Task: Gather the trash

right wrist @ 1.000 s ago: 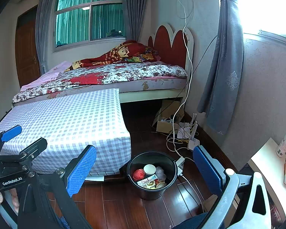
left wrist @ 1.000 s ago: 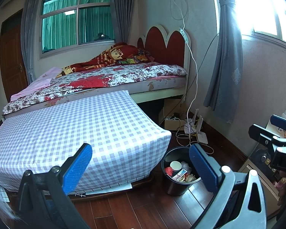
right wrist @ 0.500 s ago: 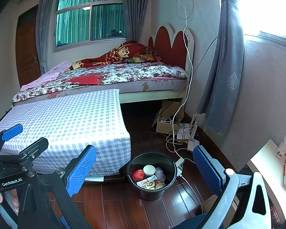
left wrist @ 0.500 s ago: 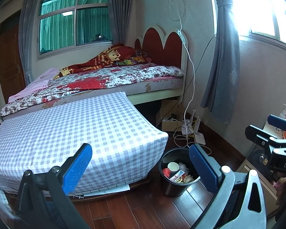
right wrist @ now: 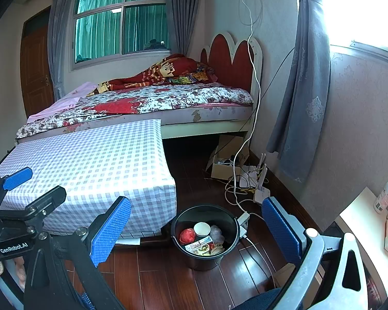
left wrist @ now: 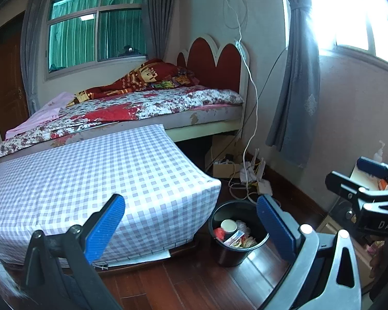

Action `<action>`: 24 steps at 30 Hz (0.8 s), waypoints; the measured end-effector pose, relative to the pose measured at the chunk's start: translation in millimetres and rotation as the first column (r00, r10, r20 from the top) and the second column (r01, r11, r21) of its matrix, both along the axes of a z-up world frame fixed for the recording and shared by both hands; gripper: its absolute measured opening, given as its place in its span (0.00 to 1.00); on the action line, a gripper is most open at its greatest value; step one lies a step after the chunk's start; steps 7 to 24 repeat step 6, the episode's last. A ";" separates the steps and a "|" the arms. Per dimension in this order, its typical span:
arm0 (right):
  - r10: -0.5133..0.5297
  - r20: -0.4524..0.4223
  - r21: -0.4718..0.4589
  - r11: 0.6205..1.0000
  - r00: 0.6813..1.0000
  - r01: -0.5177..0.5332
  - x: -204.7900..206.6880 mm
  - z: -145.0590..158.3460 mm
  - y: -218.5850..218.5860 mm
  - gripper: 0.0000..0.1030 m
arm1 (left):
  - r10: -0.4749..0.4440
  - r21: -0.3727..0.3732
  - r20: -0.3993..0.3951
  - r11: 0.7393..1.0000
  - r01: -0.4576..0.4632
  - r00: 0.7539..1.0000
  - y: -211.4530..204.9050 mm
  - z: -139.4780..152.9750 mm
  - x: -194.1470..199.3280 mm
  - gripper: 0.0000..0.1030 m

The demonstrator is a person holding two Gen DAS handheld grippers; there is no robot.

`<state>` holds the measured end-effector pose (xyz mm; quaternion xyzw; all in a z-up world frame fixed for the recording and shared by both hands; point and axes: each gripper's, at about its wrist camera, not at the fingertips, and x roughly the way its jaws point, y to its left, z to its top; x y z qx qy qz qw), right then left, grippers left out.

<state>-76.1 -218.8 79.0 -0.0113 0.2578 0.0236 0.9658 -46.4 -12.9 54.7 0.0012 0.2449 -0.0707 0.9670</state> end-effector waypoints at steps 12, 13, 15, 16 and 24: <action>-0.002 -0.004 0.003 1.000 1.000 0.002 -0.7 -1.0 -2.6 0.99 | -0.020 -0.008 0.014 1.000 0.020 1.000 3.5 2.2 0.0 0.99; -0.002 -0.004 0.003 1.000 1.000 0.002 -0.7 -1.0 -2.6 0.99 | -0.020 -0.008 0.014 1.000 0.020 1.000 3.5 2.2 0.0 0.99; -0.002 -0.004 0.003 1.000 1.000 0.002 -0.7 -1.0 -2.6 0.99 | -0.020 -0.008 0.014 1.000 0.020 1.000 3.5 2.2 0.0 0.99; -0.002 -0.004 0.003 1.000 1.000 0.002 -0.7 -1.0 -2.6 0.99 | -0.020 -0.008 0.014 1.000 0.020 1.000 3.5 2.2 0.0 0.99; -0.002 -0.004 0.003 1.000 1.000 0.002 -0.7 -1.0 -2.6 0.99 | -0.020 -0.008 0.014 1.000 0.020 1.000 3.5 2.2 0.0 0.99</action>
